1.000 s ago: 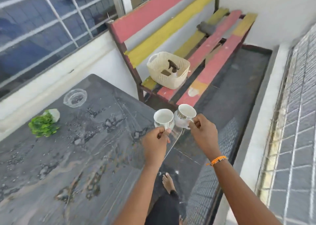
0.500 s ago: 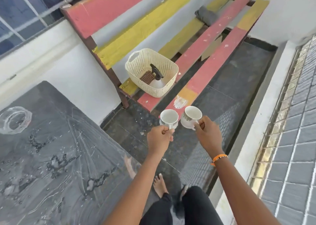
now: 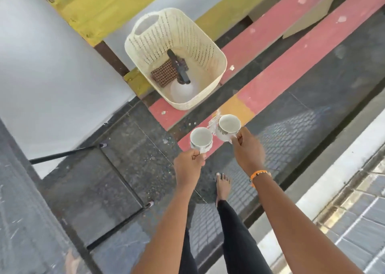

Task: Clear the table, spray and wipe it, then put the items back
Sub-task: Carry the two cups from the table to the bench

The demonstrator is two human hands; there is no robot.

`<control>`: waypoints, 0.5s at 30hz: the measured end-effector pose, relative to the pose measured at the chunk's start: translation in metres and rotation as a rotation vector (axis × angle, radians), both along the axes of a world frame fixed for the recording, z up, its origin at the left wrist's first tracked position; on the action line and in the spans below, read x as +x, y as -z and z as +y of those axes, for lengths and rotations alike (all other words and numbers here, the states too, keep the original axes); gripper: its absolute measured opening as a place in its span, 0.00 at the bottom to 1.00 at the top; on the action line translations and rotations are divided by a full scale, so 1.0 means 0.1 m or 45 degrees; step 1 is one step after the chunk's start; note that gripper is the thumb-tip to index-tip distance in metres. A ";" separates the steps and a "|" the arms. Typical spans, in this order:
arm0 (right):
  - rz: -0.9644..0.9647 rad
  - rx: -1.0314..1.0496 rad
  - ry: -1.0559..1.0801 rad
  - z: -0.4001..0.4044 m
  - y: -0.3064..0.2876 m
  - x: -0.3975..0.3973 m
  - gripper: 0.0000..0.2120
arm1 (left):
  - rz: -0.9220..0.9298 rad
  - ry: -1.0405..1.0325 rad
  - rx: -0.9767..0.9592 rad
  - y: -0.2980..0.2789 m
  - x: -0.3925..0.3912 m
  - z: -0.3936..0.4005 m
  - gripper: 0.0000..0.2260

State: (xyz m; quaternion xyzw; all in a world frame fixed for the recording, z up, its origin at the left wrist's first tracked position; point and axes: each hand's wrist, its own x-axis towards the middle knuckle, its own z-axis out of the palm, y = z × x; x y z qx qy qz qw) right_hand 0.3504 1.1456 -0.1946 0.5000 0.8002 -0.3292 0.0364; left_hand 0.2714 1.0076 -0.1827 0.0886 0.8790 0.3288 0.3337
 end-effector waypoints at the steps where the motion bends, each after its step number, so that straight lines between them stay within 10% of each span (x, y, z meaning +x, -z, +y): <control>1: 0.000 0.019 -0.025 0.05 0.08 -0.03 0.08 | 0.035 0.007 -0.004 0.08 -0.02 0.05 0.13; 15: 0.061 0.017 -0.195 0.26 0.60 -0.07 0.08 | -0.070 -0.364 0.063 0.60 0.23 0.16 0.04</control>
